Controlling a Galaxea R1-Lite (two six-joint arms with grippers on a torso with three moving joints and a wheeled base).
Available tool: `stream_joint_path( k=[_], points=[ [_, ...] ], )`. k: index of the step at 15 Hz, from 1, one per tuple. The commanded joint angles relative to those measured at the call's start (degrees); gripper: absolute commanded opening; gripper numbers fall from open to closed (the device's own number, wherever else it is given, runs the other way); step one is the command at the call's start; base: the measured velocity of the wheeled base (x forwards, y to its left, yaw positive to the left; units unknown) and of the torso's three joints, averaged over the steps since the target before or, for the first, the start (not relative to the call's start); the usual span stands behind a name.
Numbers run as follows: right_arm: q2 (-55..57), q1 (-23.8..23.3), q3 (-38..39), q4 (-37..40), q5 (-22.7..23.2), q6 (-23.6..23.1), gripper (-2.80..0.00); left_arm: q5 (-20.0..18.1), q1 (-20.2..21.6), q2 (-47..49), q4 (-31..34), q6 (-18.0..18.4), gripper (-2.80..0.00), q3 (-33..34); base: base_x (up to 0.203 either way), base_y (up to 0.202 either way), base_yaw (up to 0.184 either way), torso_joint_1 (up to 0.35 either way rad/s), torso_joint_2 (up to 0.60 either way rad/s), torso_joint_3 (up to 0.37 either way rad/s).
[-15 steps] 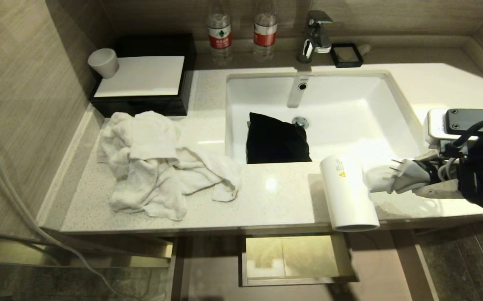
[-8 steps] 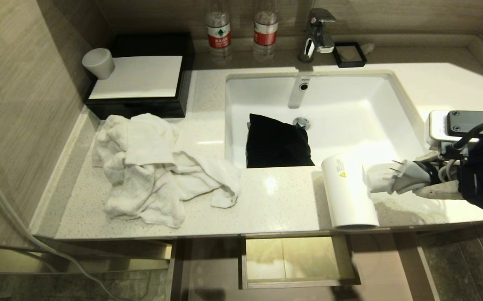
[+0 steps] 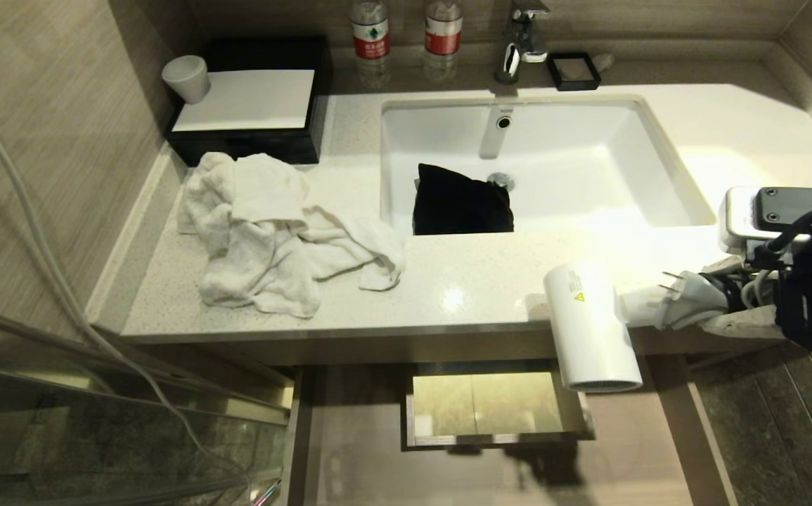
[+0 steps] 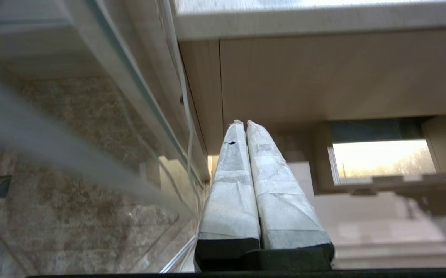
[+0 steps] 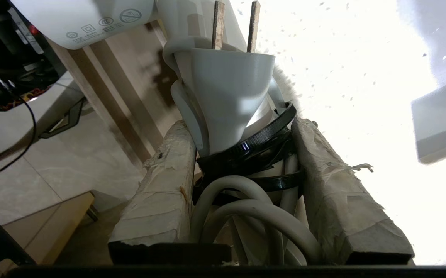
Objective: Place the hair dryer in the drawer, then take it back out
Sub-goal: Put it into the drawer
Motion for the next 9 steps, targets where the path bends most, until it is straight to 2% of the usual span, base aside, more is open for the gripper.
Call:
stream_joint_path(
  k=[1,9],
  points=[
    [-1.0,-0.4,1.0,0.2,0.0,1.1,-2.80,0.0,0.0,0.0,0.0,0.0,-2.80,0.0,0.000,0.000,0.000,-0.327,0.16,-0.163],
    [-5.0,-2.7,5.5,0.2,0.1,2.2,-2.80,0.0,0.0,0.0,0.0,0.0,-2.80,0.0,0.000,0.000,0.000,-0.296,0.09,-0.205]
  ],
)
